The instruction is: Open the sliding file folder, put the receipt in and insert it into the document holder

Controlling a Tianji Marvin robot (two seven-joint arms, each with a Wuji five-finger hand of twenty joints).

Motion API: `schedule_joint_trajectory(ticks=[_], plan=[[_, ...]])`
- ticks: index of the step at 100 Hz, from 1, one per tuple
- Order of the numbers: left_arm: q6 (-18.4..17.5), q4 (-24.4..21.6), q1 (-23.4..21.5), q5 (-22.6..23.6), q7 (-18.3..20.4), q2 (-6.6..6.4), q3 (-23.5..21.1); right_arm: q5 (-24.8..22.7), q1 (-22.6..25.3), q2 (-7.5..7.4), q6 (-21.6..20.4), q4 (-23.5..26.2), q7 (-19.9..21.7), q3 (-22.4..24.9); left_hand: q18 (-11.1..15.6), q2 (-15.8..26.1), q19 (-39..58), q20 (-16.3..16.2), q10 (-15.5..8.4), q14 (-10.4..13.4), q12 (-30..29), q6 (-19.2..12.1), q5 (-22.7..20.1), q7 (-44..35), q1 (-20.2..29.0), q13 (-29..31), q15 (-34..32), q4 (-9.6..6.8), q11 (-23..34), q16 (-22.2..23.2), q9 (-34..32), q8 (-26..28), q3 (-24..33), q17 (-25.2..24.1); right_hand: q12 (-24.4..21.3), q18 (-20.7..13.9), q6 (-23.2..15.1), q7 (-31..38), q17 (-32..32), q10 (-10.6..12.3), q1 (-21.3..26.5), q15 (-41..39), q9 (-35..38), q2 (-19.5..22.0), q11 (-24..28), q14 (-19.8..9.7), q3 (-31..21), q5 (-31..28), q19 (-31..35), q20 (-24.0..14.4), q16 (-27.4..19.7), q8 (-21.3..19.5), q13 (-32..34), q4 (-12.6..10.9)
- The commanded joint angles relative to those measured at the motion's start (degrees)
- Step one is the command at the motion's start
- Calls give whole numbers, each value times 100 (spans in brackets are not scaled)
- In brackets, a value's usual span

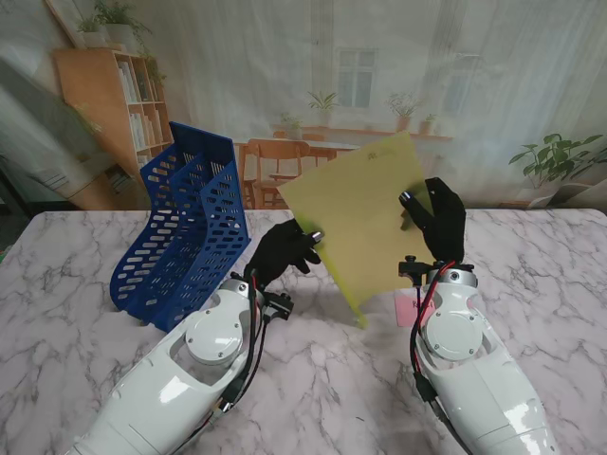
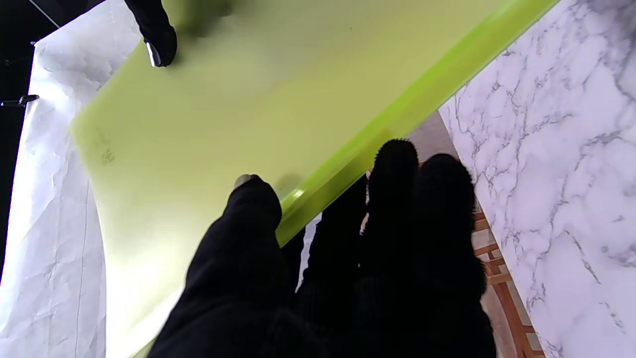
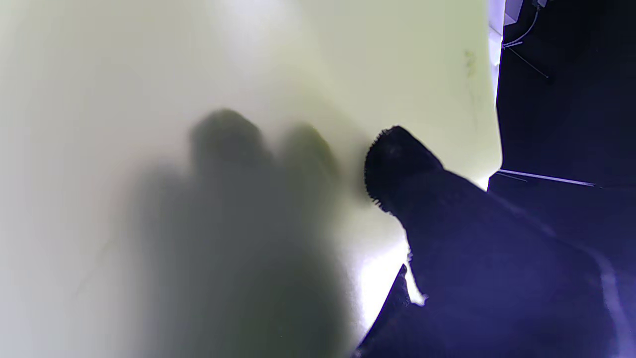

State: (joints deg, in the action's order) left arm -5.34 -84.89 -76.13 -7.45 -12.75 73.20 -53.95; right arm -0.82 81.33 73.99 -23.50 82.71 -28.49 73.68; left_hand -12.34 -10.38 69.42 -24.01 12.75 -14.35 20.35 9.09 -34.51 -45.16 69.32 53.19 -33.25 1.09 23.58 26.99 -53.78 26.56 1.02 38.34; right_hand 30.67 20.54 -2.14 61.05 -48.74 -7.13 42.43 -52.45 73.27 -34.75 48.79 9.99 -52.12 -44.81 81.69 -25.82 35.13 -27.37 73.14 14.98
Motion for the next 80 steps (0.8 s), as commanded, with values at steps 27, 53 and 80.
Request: schedule_joint_trajectory(ticks=[27, 53, 80], plan=[[51, -13, 7, -89, 52, 69, 102, 314, -247, 8, 237, 376, 205, -35, 439, -85, 297, 110, -40, -92, -71, -86, -334, -129, 464, 121, -148, -100, 84, 35, -238, -54, 296, 198, 108, -177, -544, 294, -209, 350, 341, -683, 289, 323, 330, -362, -467, -171, 106, -121, 155, -146, 195, -150], [13, 23, 33, -82, 107, 58, 114, 393, -278, -3, 254, 518, 268, -45, 423, -91, 310, 116, -30, -112, -91, -94, -355, -132, 463, 125, -154, -99, 85, 34, -239, -54, 304, 198, 117, -201, -550, 296, -213, 354, 335, -700, 290, 321, 335, -367, -474, -173, 107, -127, 158, -154, 190, -148], [64, 122, 62, -83, 103, 90, 241, 448, -299, -24, 241, 618, 348, -11, 418, -93, 326, 119, -30, -121, -102, -101, -365, -125, 464, 121, -159, -98, 88, 34, -245, -59, 313, 195, 127, -201, -567, 296, -214, 353, 329, -718, 292, 319, 338, -375, -478, -182, 107, -135, 161, -158, 192, -145]])
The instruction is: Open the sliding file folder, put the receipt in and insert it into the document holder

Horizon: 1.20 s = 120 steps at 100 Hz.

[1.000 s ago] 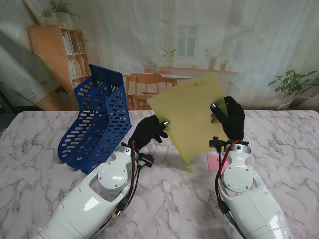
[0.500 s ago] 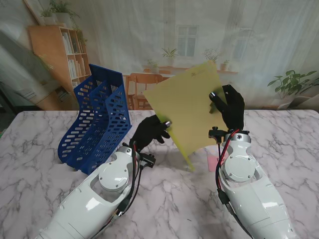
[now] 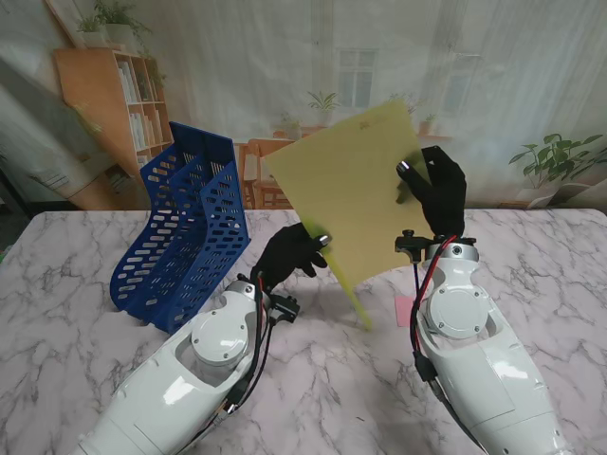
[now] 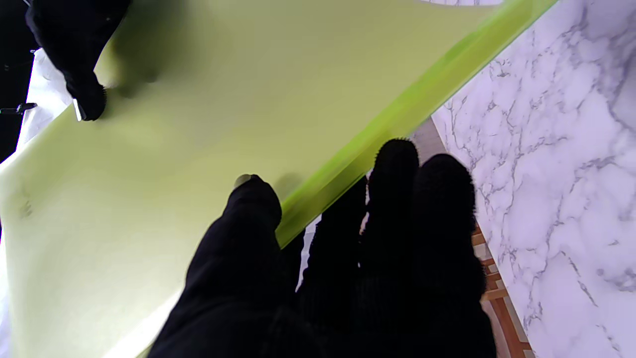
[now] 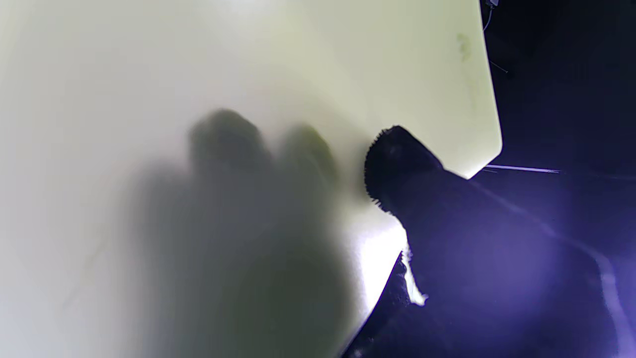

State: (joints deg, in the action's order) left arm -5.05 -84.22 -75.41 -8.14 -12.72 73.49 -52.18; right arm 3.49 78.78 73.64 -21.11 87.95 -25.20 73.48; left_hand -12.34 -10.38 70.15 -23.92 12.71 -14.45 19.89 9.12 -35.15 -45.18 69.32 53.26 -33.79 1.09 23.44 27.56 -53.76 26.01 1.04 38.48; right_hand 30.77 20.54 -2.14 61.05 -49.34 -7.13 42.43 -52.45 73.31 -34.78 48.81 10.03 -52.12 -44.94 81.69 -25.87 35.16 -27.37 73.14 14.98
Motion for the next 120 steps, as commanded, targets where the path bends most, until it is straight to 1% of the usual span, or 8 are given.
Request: schedule_joint_trajectory(ticks=[1, 48, 58, 63, 75, 92, 105, 120], plan=[[37, 57, -10, -14, 100, 62, 68, 18, -43, 9, 3, 99, 25, 11, 417, -92, 253, 110, -25, -113, -57, -102, -300, -122, 465, 115, -105, -98, 102, -23, -246, -4, 312, 181, 118, -202, -567, 296, -155, 352, 328, -719, 287, 320, 336, -377, -477, -170, 107, -130, 158, -158, 192, -145], [77, 74, -15, -15, 146, 60, 116, 59, -81, -13, -9, 171, 118, 27, 445, -94, 236, 120, -33, -112, -54, -104, -301, -111, 464, 96, -107, -95, 96, -25, -235, 0, 313, 132, 128, -200, -559, 293, -157, 352, 320, -729, 297, 314, 336, -374, -487, -172, 106, -140, 157, -159, 191, -141], [48, 26, -45, -44, 140, 52, 80, -52, -93, -16, -9, 93, 104, 8, 401, 11, 176, 118, -56, -140, -91, -58, -119, 82, 465, -91, -34, -78, 27, -40, -44, -102, 272, -45, 129, -200, -551, 291, -157, 351, 319, -728, 298, 320, 335, -370, -490, -169, 106, -142, 156, -158, 189, -141], [15, -23, -66, -55, 185, 26, 39, -88, -84, -15, -6, 51, 93, 3, 363, -20, -8, 38, -77, -173, -234, -75, 170, 678, 319, -385, 154, -133, -103, -78, 315, -208, 28, -308, 128, -200, -545, 289, -157, 350, 321, -724, 293, 322, 332, -371, -490, -165, 105, -143, 154, -156, 185, -141], [-74, -124, -65, 0, 354, -58, -77, -130, -39, -10, -3, -48, 65, 0, 314, -81, -477, -128, -40, -258, -362, -1, 908, 2130, -718, -1109, 482, -169, -394, -161, 1400, -448, -80, -940, 126, -195, -517, 285, -140, 346, 334, -692, 279, 339, 320, -353, -472, -160, 95, -143, 137, -152, 182, -140], [-101, -250, 15, 50, 656, -170, -225, -109, 7, 2, 22, -118, 34, -5, 284, -536, -1082, -169, 200, -365, -648, 118, 1669, 3063, -1438, -2027, 869, -125, -954, -282, 3061, -813, -127, -1709, 124, -181, -496, 279, -117, 335, 351, -667, 270, 358, 312, -331, -445, -147, 82, -145, 125, -148, 181, -145], [-127, -308, 74, 118, 755, -216, -296, -105, 22, 4, 53, -121, 30, -15, 303, -790, -1395, -144, 284, -415, -830, 190, 1872, 3482, -1786, -2450, 1035, -97, -1213, -340, 3812, -984, -121, -2010, 124, -168, -478, 277, -106, 331, 365, -657, 268, 364, 310, -321, -431, -146, 77, -148, 120, -144, 181, -150], [-204, -302, 62, 196, 667, -217, -410, -121, 51, 0, 82, -84, 25, -8, 273, -894, -1640, -94, 314, -503, -900, 280, 1921, 3601, -1966, -2856, 1165, -76, -1320, -374, 4157, -1002, -139, -2339, 122, -152, -475, 275, -94, 324, 366, -657, 263, 367, 309, -323, -418, -142, 71, -152, 120, -140, 184, -155]])
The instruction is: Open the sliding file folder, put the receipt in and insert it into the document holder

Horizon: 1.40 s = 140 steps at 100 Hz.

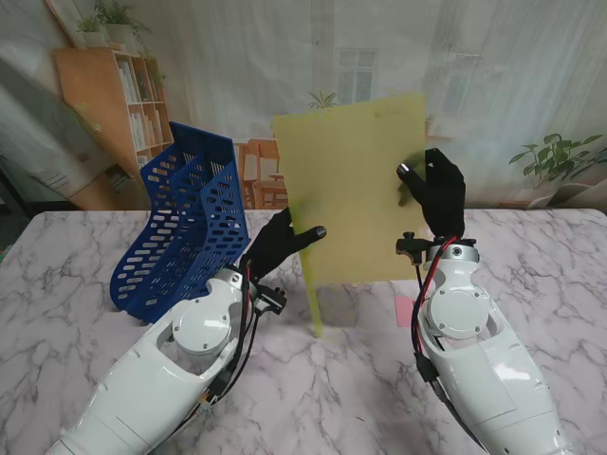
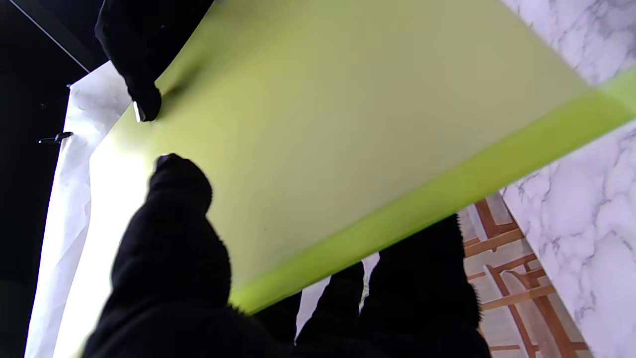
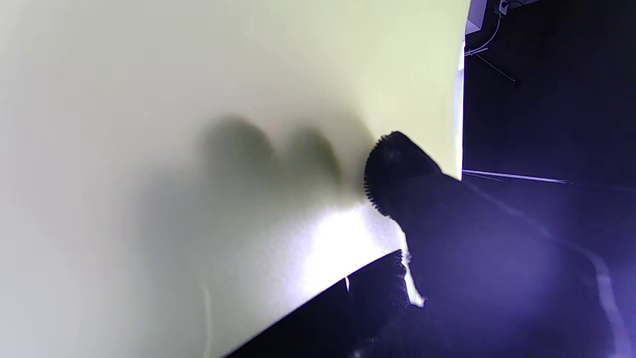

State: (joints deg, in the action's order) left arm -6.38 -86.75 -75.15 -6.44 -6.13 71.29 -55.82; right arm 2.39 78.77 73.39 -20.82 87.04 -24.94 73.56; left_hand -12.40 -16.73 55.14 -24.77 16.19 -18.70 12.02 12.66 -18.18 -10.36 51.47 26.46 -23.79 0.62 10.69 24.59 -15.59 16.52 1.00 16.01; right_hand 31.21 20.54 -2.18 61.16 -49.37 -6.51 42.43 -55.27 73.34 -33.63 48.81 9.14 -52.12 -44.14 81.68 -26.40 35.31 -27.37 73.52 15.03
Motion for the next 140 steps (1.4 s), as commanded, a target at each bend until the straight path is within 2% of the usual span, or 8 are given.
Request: schedule_joint_trajectory(ticks=[1, 46, 67, 85, 101, 118, 125, 140], plan=[[-79, -48, 32, 27, 1, 3, -55, -13, 54, 24, 55, 11, -1, -14, 274, -267, -150, -7, -35, -83, -113, -69, 221, 123, -193, -191, 170, -27, -44, -78, 339, -53, -139, -103, 79, -152, -470, 263, -91, 262, 367, -375, 260, 252, 309, -234, -418, -221, 73, -99, 105, -139, 147, -160], [-167, -129, -34, 106, 13, -56, -359, -14, 82, 26, 119, 49, -18, -17, 255, -309, -560, 76, 14, -18, -66, 256, 288, 307, -346, -627, 377, -19, 4, -181, 417, 44, -101, -444, 79, -154, -464, 265, -65, 258, 372, -372, 255, 261, 321, -228, -401, -225, 90, -121, 103, -131, 148, -166], [148, 185, 162, -104, 109, 9, -184, 113, 115, 23, 134, 98, 36, -16, 273, -401, -915, 189, 68, -36, -394, 390, 621, 783, -397, -897, 601, 18, -452, -418, 691, -141, -128, -581, 83, -154, -463, 266, -65, 255, 380, -383, 252, 263, 334, -220, -400, -221, 98, -129, 108, -132, 146, -168], [320, 484, 353, -295, 13, 134, 38, 201, 162, 8, 135, 151, 114, -5, 304, -455, -812, 131, -132, 85, -244, 266, 558, 653, -277, -701, 532, 3, -149, -450, 494, -26, -89, -454, 87, -142, -450, 266, -65, 247, 386, -398, 253, 261, 346, -214, -399, -221, 103, -136, 114, -132, 148, -170], [324, 406, 359, -532, 69, 160, 133, 230, 188, 5, 154, 160, 139, -18, 282, -203, -412, -30, -505, 291, 11, -151, 53, 288, 144, 7, 385, 0, 282, -439, -615, 198, 159, -15, 89, -134, -443, 265, -55, 246, 387, -398, 251, 266, 353, -214, -395, -223, 102, -139, 113, -132, 143, -170], [386, 158, 258, -692, 130, 142, 142, 159, 196, 12, 167, 80, 99, -36, 262, 524, 606, -250, -530, 431, 338, -272, -1246, -978, 1267, 1532, -241, -13, 807, -242, -2695, 733, 472, 1084, 83, -131, -436, 255, -45, 245, 388, -362, 226, 285, 340, -194, -377, -206, 95, -141, 97, -129, 133, -169], [434, 45, 200, -715, 82, 143, 129, 98, 224, 8, 198, 60, 85, -29, 195, 575, 1113, -166, -505, 331, 566, -188, -1889, -1871, 2177, 2139, -649, -115, 1004, -145, -3534, 928, 186, 1593, 73, -133, -423, 245, -17, 250, 386, -320, 208, 303, 319, -187, -360, -189, 78, -137, 78, -123, 124, -168], [623, -126, 126, -568, 95, 107, 108, -77, 352, -15, 376, 68, 74, 11, 75, 539, 1660, -109, -216, 15, 625, -120, -2348, -2764, 2249, 2744, -1218, 46, 1329, 19, -4114, 867, 813, 2297, -52, -139, -341, 189, 153, 240, 418, 113, 115, 407, 147, -108, -196, -82, -74, -84, -99, -17, 113, -193]])
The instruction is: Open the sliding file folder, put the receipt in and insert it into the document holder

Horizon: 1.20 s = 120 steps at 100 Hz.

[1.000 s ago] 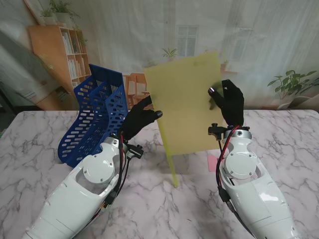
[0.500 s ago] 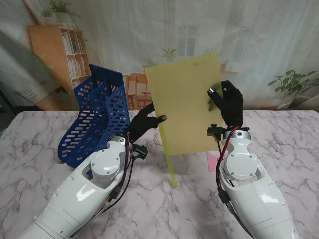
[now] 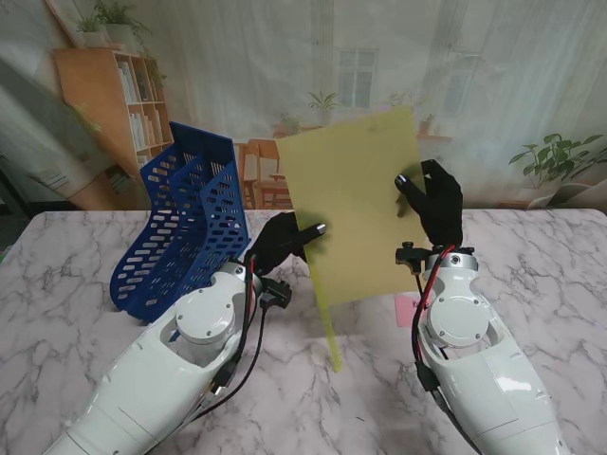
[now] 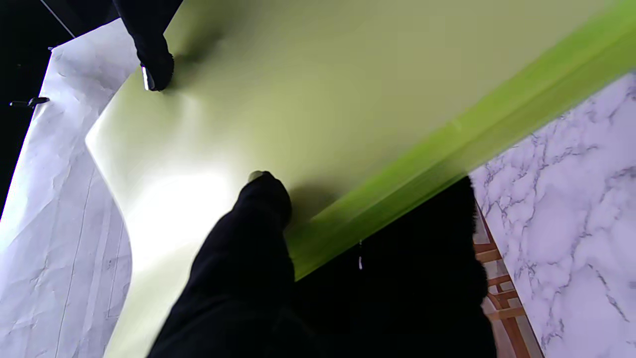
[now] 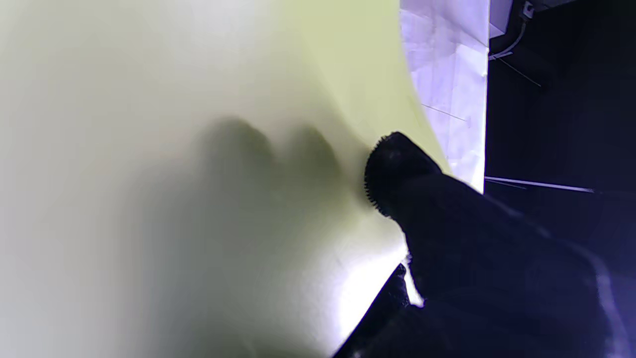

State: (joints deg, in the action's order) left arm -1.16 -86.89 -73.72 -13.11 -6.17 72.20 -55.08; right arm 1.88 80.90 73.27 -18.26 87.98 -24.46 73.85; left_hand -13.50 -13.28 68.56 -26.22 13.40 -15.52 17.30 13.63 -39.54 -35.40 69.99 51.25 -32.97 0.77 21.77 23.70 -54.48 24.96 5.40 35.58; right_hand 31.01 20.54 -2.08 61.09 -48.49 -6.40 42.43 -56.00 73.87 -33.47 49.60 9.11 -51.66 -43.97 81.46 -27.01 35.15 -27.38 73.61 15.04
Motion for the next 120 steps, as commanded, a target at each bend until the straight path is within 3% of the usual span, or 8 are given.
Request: schedule_joint_trajectory(ticks=[1, 42, 58, 66, 72, 82, 97, 120], plan=[[114, -116, -17, 122, 93, 15, 34, -36, 151, -6, 134, -23, 29, -14, 180, 193, 343, 43, 80, -311, 107, -216, -216, -302, 396, 287, -328, 35, 247, 118, -237, 39, 391, 373, -39, -139, -341, 192, 73, 229, 419, 208, 55, 394, 59, -101, -236, -91, -58, -21, -90, -8, 99, -195], [875, -147, 83, 493, 196, -25, 35, -228, 855, -152, 688, 315, 383, 243, 233, 191, 905, 296, 296, -414, 581, -252, -88, -818, 398, 826, -876, 93, 772, 372, -417, 686, 540, 1009, -477, 49, 206, -2, 728, -6, 368, 1606, -548, 771, -220, 251, 299, 550, -415, 124, -420, 670, -18, -236], [1011, -113, 120, 444, 287, -27, 64, -36, 1110, -223, 816, 475, 714, 383, 262, 177, 976, 331, 318, -425, 650, -271, -88, -837, 398, 892, -927, 93, 813, 407, -432, 786, 562, 1068, -665, 216, 371, -391, 1148, -241, -369, 2126, -1009, 681, -455, 471, 465, 828, -630, 184, -487, 1000, -437, -180], [1058, -124, 99, 439, 287, -29, 46, 107, 1276, -287, 890, 606, 1018, 481, 259, 177, 998, 341, 331, -423, 666, -270, -89, -836, 397, 901, -936, 95, 821, 413, -436, 805, 572, 1094, -831, 312, 537, -1195, 1431, -402, -1073, 2482, -1446, 720, -667, 643, 148, 830, -787, 218, -577, 771, -823, -324], [1090, -148, 73, 412, 280, -29, 17, 203, 1387, -326, 929, 692, 1198, 551, 249, 174, 1006, 353, 342, -436, 678, -267, -90, -832, 398, 910, -937, 96, 824, 414, -439, 816, 577, 1099, -956, 351, 645, -1789, 1629, -498, -1326, 2656, -1824, 763, -811, 705, -29, 968, -870, 203, -665, 303, -1126, -762], [1106, -176, 42, 403, 254, -28, -18, 244, 1535, -395, 966, 783, 1477, 655, 260, 164, 1023, 379, 347, -424, 699, -268, -101, -829, 397, 930, -945, 98, 831, 417, -445, 840, 589, 1119, -1056, 325, 681, -2163, 1750, -504, -942, 2712, -2356, 722, -999, 632, -354, 1460, -932, 211, -708, 323, -1367, -837], [1086, -209, -4, 273, 162, 0, -77, 332, 1697, -506, 1088, 891, 1976, 798, 264, 153, 1050, 406, 366, -430, 721, -269, -100, -828, 398, 964, -962, 98, 842, 420, -456, 864, 595, 1152, -1140, 245, 651, -2394, 2006, -428, -111, 2879, -3154, 199, -1252, 511, -1779, 2223, -1119, 255, -864, 519, -1782, -1248], [1123, -279, -46, 197, 100, 16, -113, 87, 1823, -653, 1083, 938, 2474, 894, 258, 167, 1074, 448, 378, -437, 742, -282, -85, -816, 398, 956, -957, 98, 842, 415, -443, 877, 606, 1153, -1222, -87, 84, -2269, 2199, 209, 711, 3103, -3768, -710, -1510, 149, -3629, 3073, -1243, 265, -1036, 1107, -2159, -1543]])
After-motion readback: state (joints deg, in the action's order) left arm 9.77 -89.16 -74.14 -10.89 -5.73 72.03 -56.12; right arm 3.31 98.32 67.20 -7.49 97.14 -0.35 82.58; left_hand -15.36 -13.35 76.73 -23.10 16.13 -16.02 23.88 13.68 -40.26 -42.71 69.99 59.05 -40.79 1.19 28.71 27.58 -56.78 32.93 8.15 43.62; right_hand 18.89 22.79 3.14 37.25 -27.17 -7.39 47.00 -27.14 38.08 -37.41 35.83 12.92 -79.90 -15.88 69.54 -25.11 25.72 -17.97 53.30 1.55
